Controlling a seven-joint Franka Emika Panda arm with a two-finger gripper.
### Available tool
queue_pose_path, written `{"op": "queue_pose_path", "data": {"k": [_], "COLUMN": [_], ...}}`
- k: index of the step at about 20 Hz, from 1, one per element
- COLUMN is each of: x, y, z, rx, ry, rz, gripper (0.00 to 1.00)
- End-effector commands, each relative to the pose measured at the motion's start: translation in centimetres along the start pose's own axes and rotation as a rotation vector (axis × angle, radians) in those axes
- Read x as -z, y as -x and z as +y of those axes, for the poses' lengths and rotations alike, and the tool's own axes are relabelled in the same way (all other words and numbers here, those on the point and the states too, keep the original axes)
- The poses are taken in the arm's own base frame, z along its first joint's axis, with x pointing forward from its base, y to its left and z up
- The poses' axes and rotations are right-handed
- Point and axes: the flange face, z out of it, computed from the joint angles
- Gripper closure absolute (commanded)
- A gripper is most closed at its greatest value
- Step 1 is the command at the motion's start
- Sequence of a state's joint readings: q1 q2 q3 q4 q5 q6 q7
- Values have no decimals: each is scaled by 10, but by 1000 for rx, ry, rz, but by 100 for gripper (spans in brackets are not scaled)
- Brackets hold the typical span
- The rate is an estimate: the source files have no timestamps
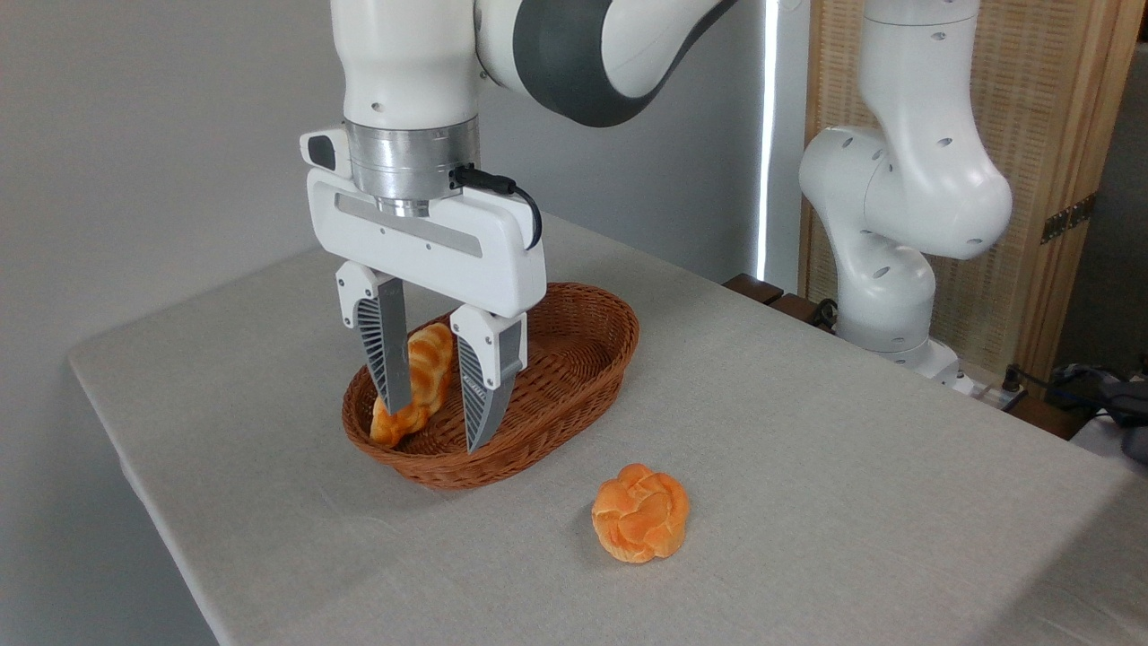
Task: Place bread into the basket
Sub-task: 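Lower the croissant into the basket and open the gripper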
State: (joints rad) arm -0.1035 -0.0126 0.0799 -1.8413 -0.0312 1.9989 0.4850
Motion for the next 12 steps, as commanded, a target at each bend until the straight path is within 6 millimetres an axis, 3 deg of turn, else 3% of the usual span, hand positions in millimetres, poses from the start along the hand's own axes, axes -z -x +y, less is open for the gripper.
{"op": "queue_pose_path", "data": {"k": [1, 12], "x": [4, -4], "y": [5, 15], "z": [-17, -16], "rx": [-33, -309], "ry": [-32, 27], "rz": [21, -52], "gripper": [0, 0]}}
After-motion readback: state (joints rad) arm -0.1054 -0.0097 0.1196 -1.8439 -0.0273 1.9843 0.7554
